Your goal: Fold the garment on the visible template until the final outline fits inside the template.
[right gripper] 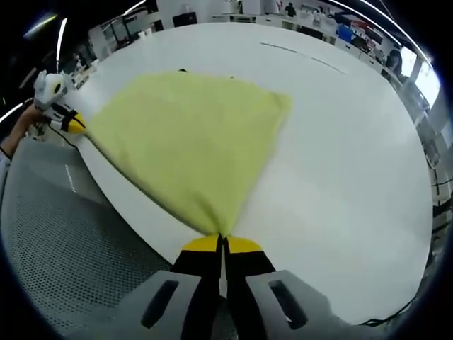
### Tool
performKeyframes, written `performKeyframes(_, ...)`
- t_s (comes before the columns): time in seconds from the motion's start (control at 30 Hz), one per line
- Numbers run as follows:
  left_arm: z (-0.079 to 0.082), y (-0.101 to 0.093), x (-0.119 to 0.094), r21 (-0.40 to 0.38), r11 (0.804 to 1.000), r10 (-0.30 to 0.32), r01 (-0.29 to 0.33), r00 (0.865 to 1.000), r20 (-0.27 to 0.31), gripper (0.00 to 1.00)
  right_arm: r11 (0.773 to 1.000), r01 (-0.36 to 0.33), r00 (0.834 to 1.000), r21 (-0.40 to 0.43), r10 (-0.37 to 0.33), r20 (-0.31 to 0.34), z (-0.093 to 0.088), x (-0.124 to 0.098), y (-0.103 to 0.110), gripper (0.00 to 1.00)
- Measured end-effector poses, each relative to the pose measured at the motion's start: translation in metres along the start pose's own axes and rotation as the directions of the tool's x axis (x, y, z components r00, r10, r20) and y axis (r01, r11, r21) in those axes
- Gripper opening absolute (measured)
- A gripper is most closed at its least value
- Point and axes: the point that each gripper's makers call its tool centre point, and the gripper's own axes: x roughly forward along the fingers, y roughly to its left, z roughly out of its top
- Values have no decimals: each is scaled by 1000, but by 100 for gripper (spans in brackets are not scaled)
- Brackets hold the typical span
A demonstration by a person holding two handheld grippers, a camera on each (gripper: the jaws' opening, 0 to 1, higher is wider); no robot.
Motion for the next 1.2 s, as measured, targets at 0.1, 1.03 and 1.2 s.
performKeyframes(0.1, 0, 0, 0, -9, 1000, -5, 5, 1000, -1, 0, 1000, -5, 1000, 17, 5, 17, -1, 0, 0, 2)
performKeyframes(1.03, 30, -6, -34, 22, 998, 48, -53, 985, 167, 29, 989, 106, 991, -98, -97, 93, 15, -28, -4, 31)
performKeyframes(1.2, 47, -11, -50, 59, 996, 48, -62, 975, 216, 45, 987, 118, 983, -108, -101, 157, 27, -48, 2, 44)
